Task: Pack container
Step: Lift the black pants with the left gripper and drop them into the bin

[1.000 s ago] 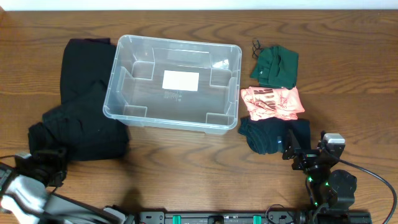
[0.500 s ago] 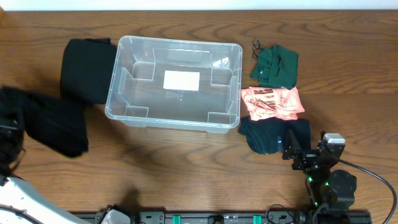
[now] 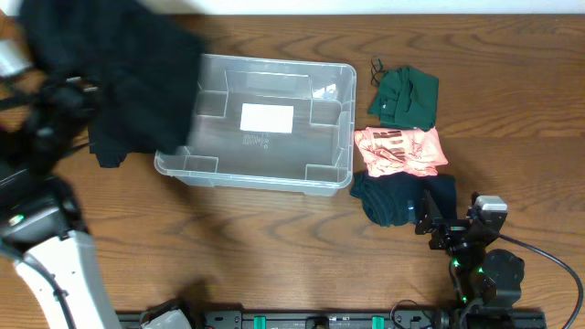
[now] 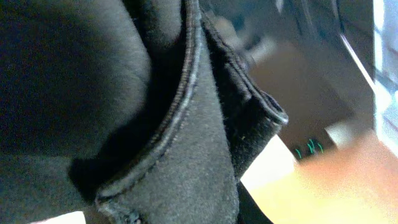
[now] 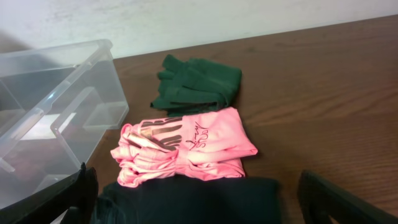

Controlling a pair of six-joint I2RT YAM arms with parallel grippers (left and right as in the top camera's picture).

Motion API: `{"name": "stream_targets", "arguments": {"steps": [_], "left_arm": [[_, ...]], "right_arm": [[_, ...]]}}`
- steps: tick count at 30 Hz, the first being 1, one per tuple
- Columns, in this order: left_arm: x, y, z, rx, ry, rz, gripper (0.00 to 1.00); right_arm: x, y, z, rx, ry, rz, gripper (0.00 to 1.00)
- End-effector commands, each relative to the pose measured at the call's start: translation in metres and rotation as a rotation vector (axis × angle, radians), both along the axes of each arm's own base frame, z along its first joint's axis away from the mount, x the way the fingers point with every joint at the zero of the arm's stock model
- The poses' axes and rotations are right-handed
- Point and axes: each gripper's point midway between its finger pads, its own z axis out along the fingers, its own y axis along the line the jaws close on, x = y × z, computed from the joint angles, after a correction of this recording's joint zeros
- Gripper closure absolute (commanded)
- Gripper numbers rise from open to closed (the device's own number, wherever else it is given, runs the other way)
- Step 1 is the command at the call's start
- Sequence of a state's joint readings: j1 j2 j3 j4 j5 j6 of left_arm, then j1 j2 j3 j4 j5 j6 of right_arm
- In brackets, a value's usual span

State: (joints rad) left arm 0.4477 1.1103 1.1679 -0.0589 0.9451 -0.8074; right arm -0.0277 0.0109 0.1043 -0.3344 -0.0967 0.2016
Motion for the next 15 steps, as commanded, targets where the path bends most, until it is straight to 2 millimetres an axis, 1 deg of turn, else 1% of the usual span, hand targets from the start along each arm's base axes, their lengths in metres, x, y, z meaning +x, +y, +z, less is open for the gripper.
{"name": "stream_targets", "arguments": {"steps": [1,5,6,8,10,11,15], "left_arm": [[0.004,-0.044,0.028,0.080,-0.099,-0.041,0.94],[0.025,-0.090,0.011,0.095,-0.058,-0.046,0.94],[0.032,-0.103,0.002,0.099,-0.034,-0.037,0.94],[0.041,-0.123,-0.011,0.111,0.001,-0.024,0.94],[0.051,-0.145,-0.029,0.133,0.043,-0.003,0.94],[0.055,-0.151,-0.036,0.144,0.059,0.011,0.94],[0.072,-0.179,-0.075,0.201,0.139,0.076,0.94]], "right_arm": [[0.000,0.003,0.000,0.006,-0.001,0.010,0.01],[0.000,0.003,0.000,0.006,-0.001,0.010,0.01],[0.000,0.003,0.000,0.006,-0.001,0.010,0.01],[0.000,0.003,0.000,0.006,-0.001,0.010,0.01],[0.000,0.003,0.000,0.006,-0.001,0.010,0.01],[0.000,0.003,0.000,0.006,-0.001,0.010,0.01],[0.000,0.003,0.000,0.006,-0.001,0.010,0.01]]}}
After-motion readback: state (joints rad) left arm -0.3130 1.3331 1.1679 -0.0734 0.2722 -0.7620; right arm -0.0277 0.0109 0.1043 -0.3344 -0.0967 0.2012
